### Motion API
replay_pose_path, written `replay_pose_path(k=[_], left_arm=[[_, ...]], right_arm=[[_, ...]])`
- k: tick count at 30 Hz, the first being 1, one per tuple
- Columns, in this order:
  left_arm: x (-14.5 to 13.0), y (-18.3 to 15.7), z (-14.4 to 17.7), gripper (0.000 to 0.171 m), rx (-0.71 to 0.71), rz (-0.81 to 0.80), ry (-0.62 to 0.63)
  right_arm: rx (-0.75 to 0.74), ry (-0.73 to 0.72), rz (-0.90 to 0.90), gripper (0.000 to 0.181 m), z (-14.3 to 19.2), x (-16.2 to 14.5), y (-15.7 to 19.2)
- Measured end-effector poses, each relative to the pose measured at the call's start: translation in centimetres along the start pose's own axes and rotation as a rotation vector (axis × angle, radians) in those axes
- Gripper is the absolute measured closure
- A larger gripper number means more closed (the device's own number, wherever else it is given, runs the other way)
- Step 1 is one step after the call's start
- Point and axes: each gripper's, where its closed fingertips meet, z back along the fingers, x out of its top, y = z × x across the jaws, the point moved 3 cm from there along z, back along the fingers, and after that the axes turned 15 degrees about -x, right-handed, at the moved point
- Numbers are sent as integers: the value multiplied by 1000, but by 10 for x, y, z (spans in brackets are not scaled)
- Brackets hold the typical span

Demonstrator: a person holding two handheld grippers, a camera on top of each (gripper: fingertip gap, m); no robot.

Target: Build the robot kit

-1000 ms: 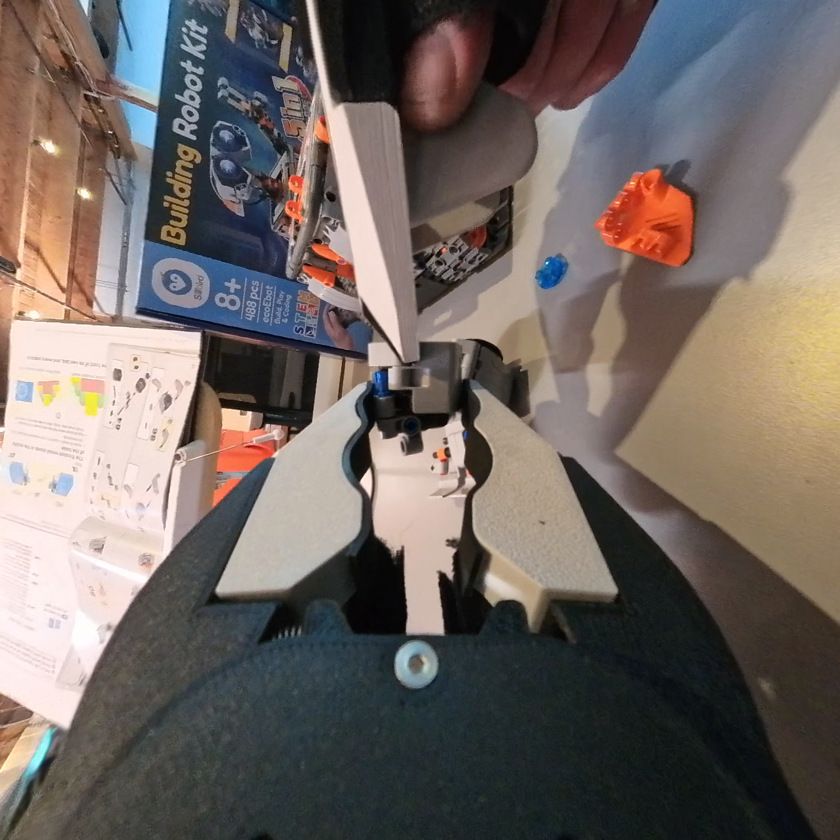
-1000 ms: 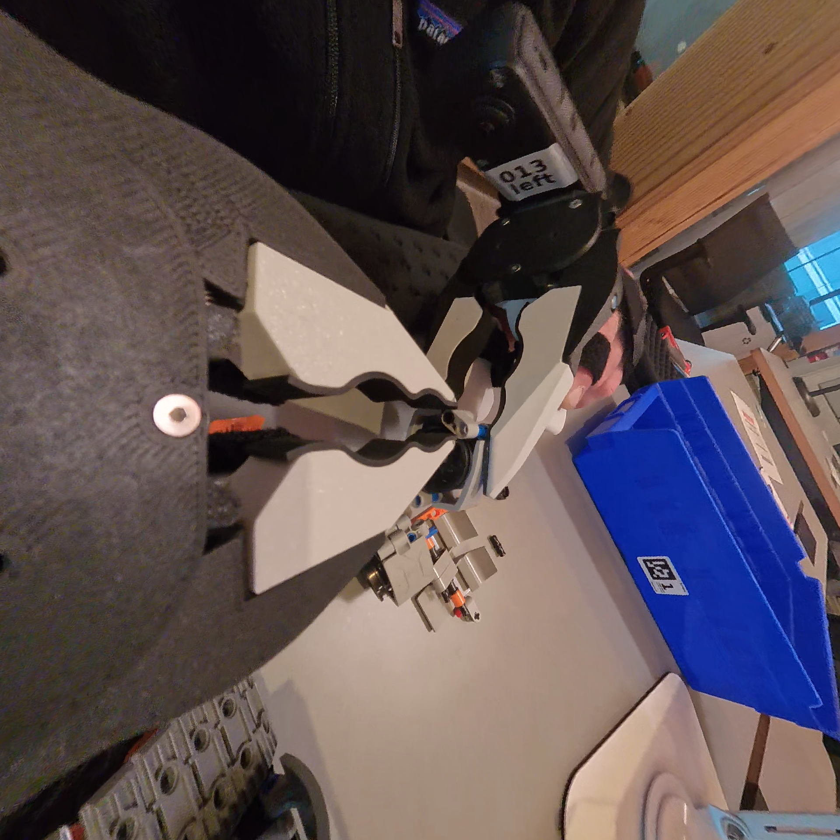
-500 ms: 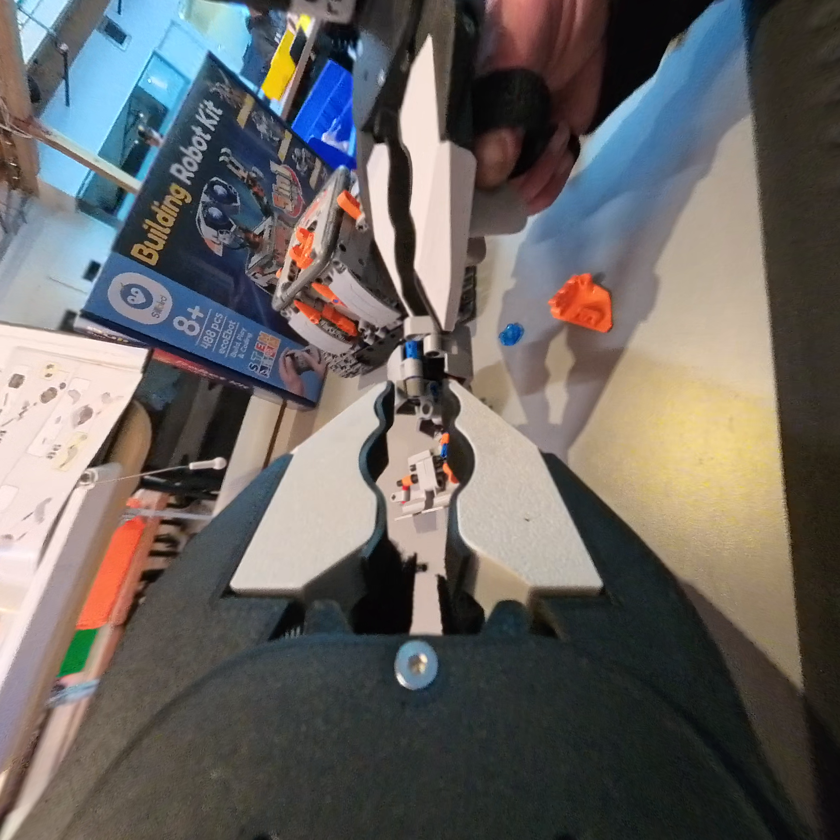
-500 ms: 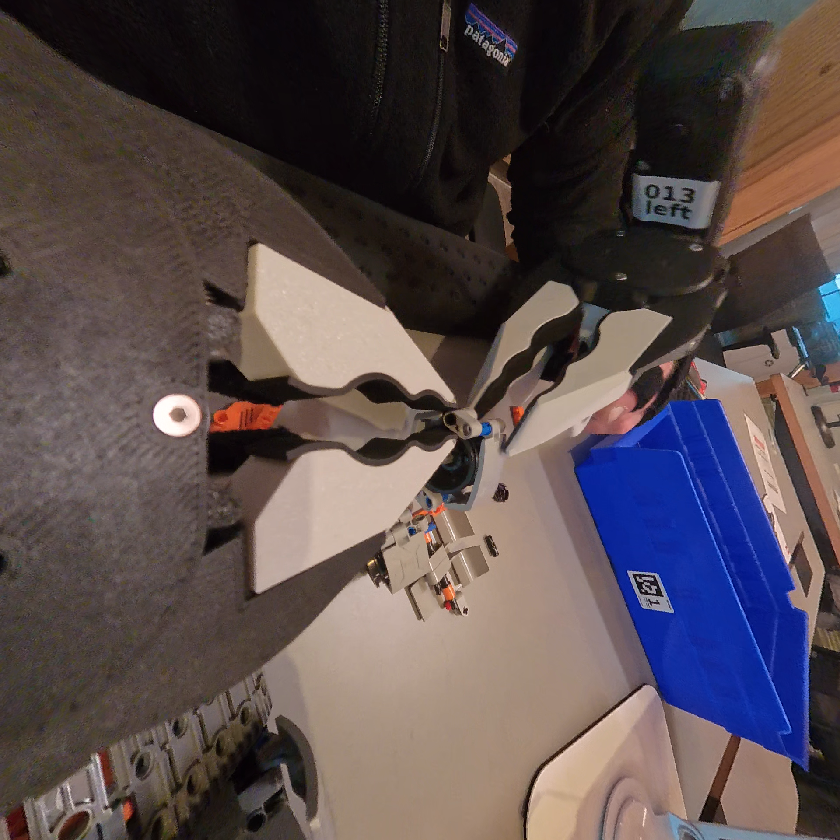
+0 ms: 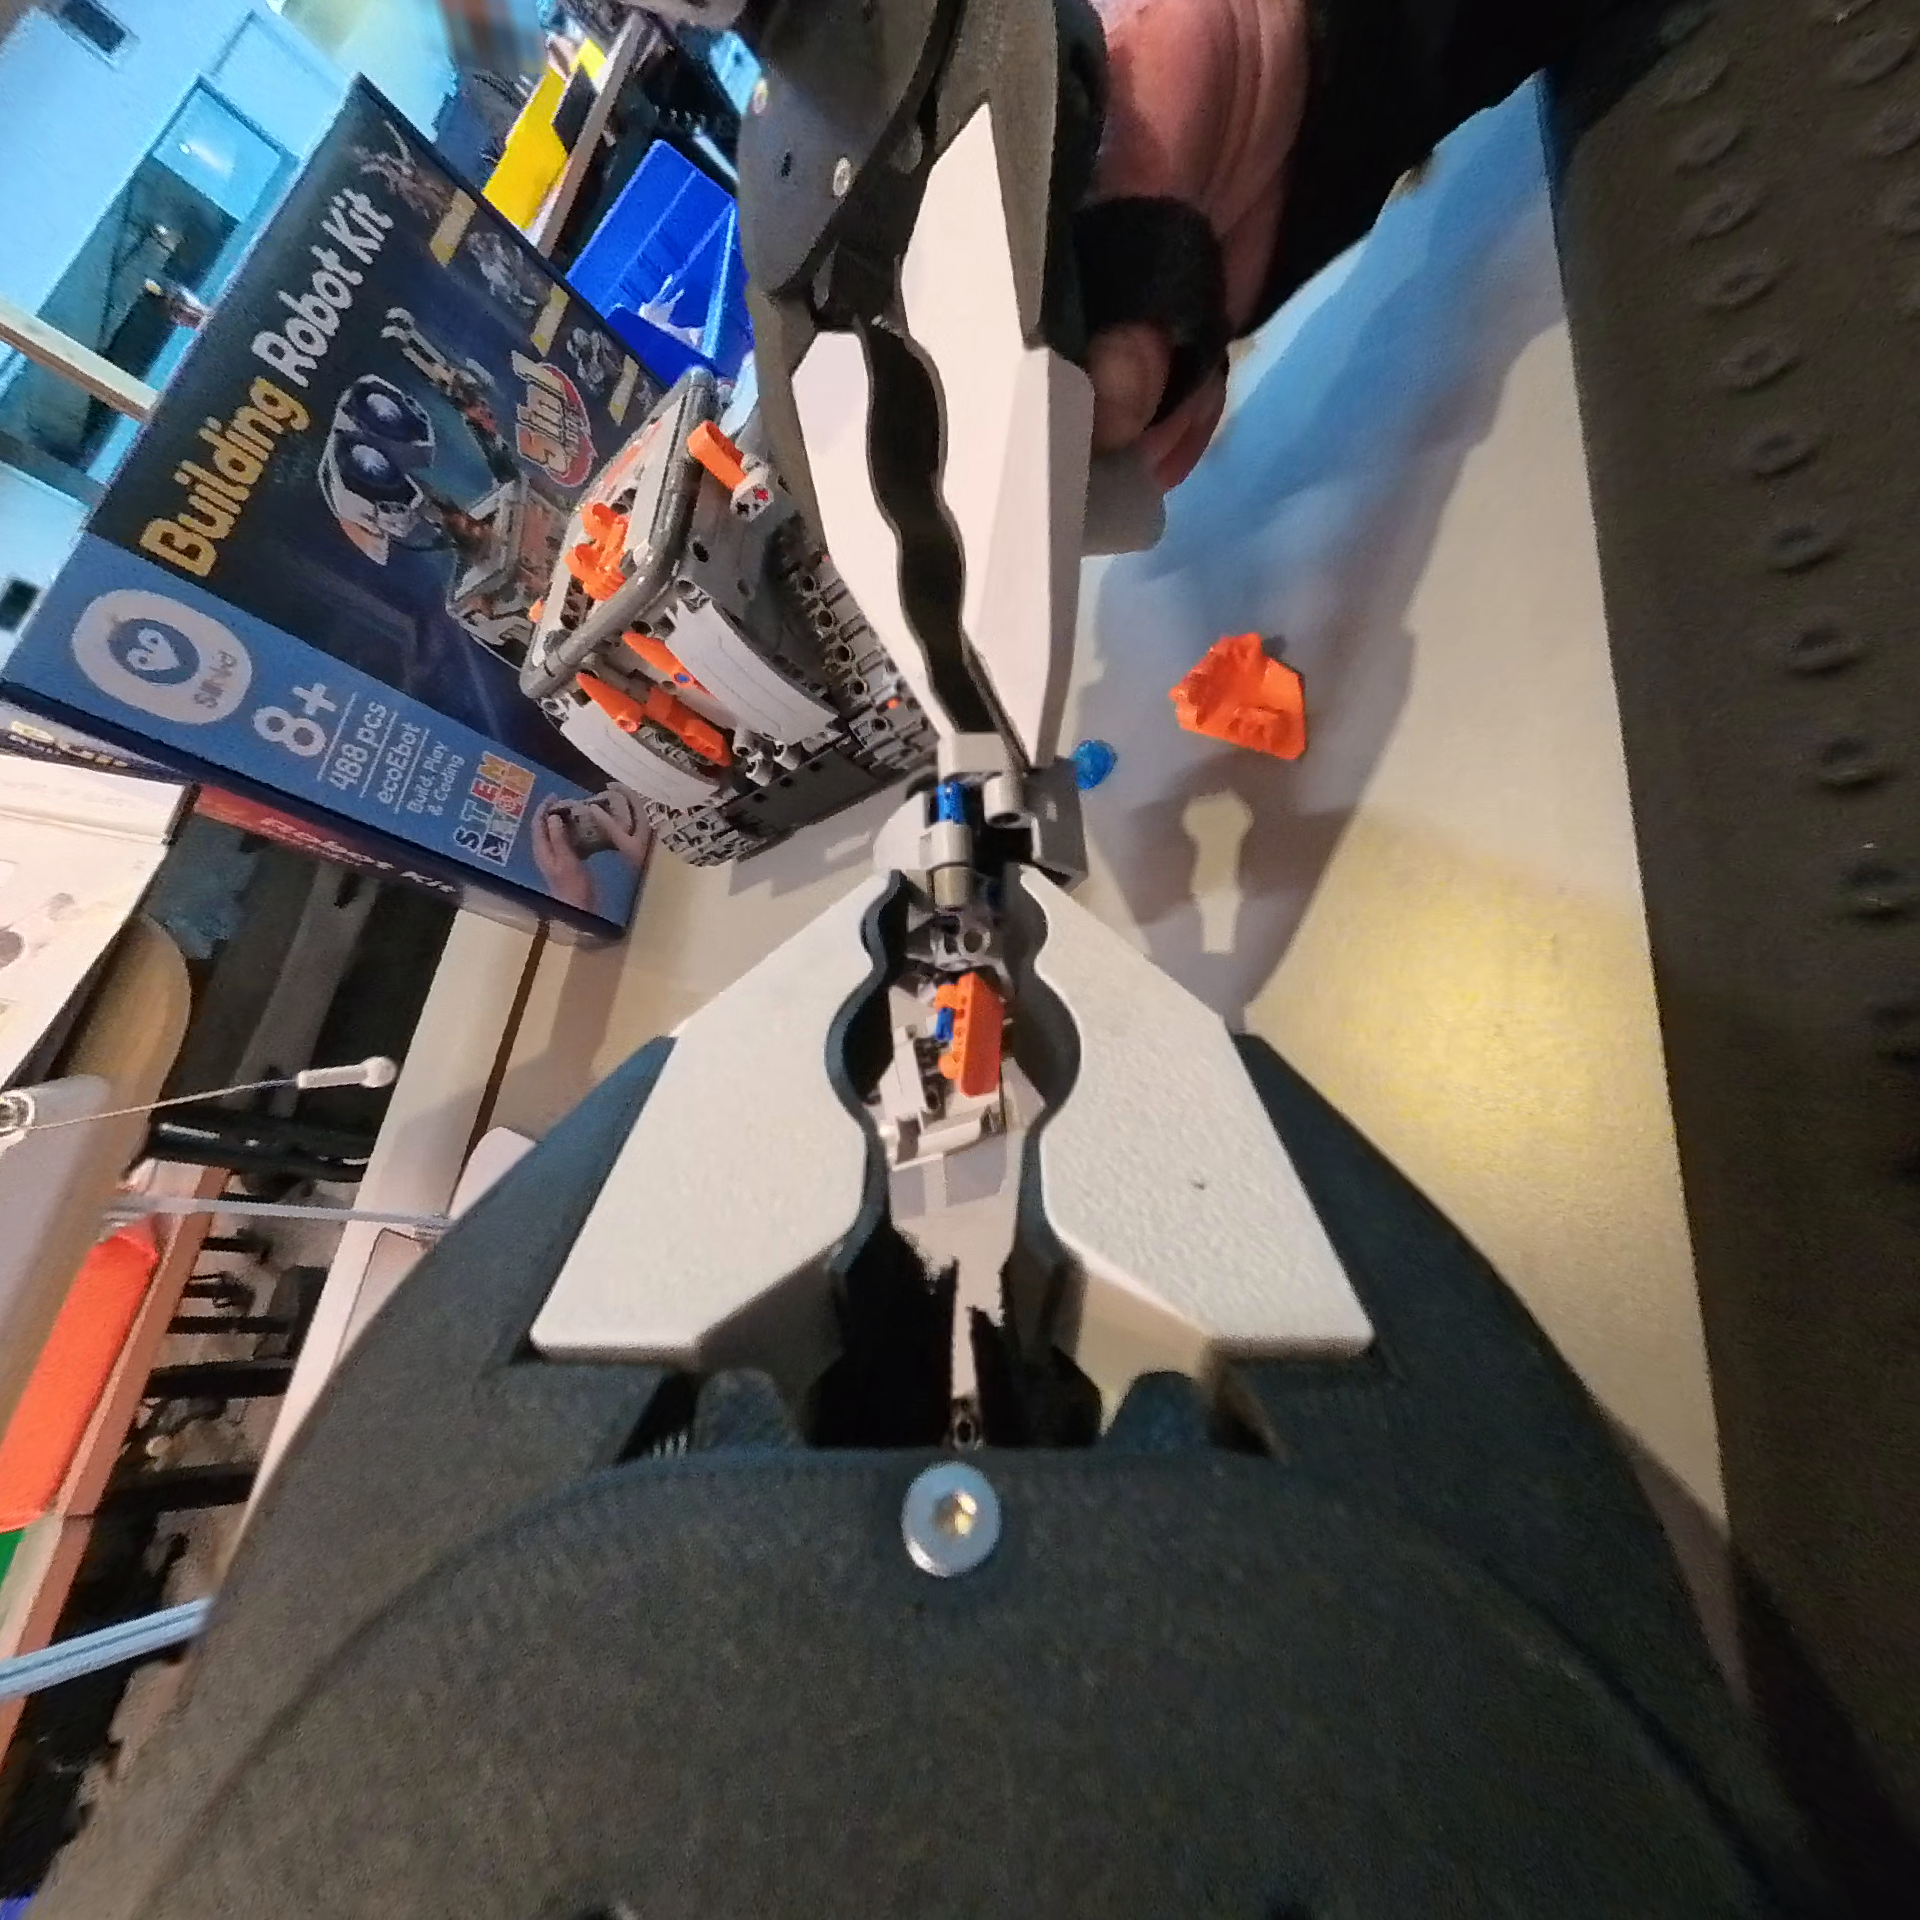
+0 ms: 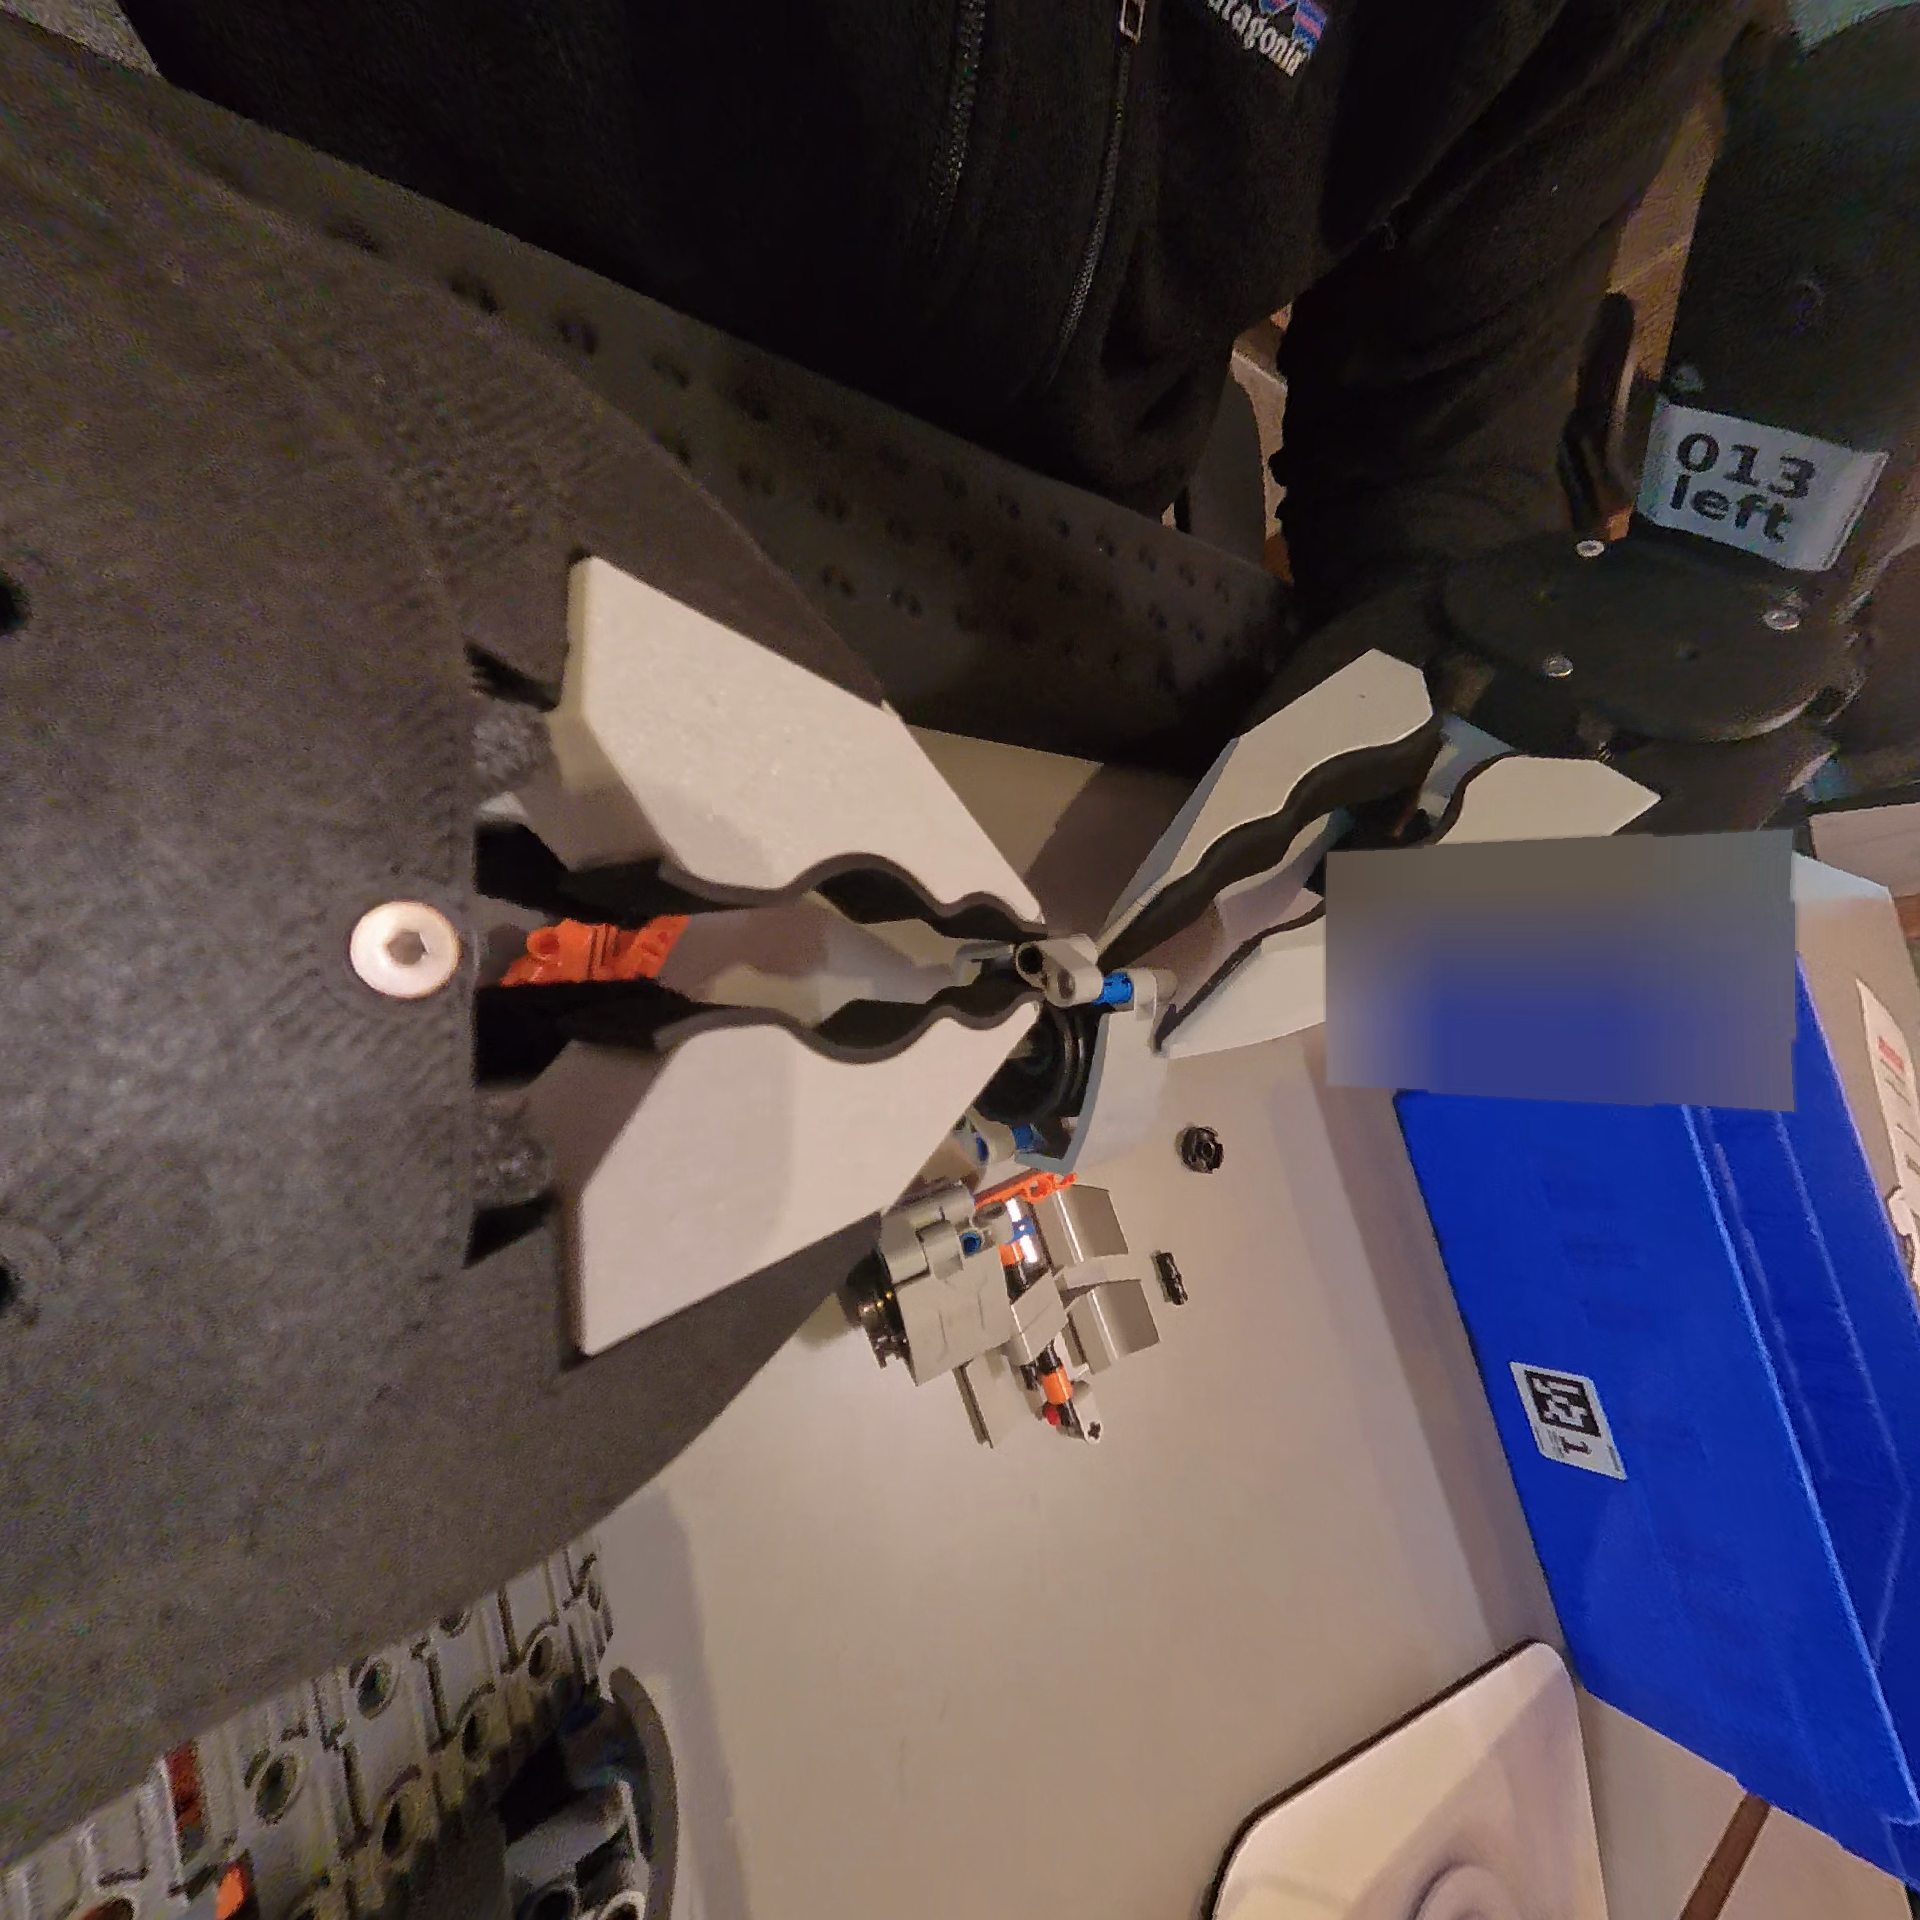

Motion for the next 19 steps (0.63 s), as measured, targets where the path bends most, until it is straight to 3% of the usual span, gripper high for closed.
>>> replay_pose_path(k=[12,19], left_arm=[[-10,-13,-7,161,-4,27,82],[-16,-19,-11,165,8,-31,147]], right_arm=[[-51,133,108,176,-13,-22,3],[-40,149,69,177,-16,-26,2]])
